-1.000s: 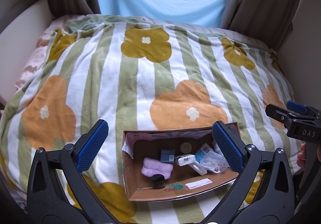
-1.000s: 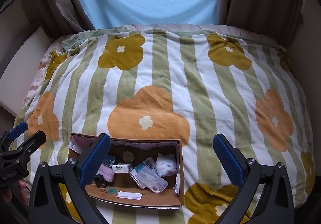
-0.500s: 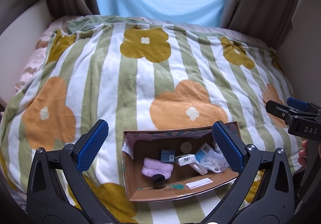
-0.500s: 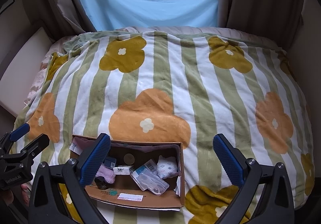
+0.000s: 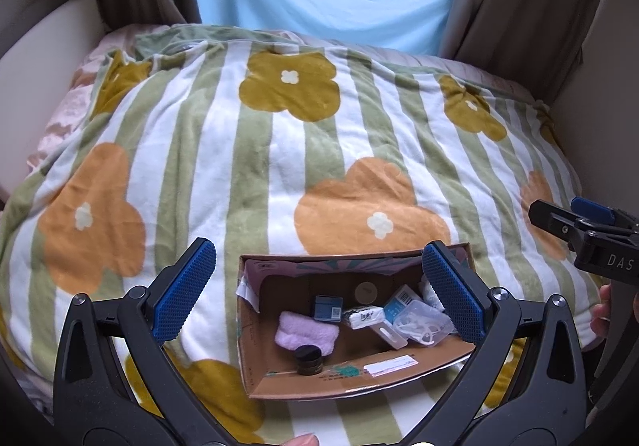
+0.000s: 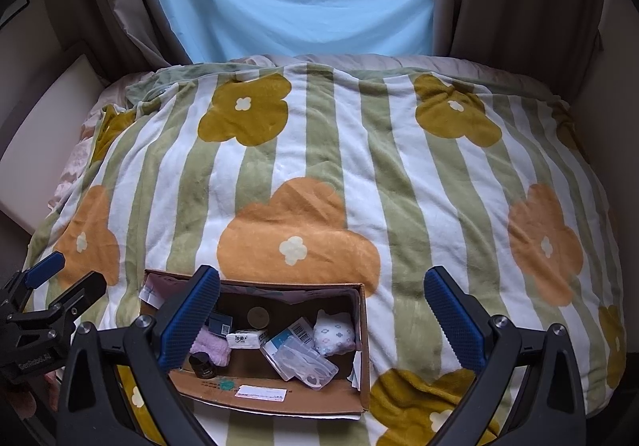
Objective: Organize objects
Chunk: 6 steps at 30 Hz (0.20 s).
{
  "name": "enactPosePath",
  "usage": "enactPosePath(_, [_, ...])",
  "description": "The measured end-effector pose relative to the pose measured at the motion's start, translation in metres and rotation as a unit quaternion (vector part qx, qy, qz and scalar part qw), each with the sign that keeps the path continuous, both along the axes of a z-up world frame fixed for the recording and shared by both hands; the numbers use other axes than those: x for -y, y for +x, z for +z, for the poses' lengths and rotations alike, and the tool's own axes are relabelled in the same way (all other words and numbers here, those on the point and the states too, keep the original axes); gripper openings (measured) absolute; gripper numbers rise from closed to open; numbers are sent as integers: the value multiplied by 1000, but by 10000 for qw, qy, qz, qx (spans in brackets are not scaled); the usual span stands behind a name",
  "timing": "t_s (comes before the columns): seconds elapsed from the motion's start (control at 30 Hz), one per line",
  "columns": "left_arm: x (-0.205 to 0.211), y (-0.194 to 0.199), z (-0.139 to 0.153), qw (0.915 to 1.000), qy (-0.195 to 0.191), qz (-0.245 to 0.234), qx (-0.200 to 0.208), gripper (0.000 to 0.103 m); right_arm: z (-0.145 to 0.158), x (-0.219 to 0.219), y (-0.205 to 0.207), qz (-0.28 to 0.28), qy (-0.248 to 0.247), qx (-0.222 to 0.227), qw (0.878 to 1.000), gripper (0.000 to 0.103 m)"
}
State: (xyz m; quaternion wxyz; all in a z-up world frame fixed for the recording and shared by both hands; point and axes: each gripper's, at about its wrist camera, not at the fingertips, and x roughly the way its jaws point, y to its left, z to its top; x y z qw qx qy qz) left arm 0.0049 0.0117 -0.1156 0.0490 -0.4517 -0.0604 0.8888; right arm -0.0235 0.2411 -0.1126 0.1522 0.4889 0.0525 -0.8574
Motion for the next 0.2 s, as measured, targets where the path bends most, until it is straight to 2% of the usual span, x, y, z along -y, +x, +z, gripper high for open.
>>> enactPosePath(0.2, [9, 0, 0, 9999, 99, 99, -29, 103, 2, 1, -2, -2, -3, -5, 10000, 102])
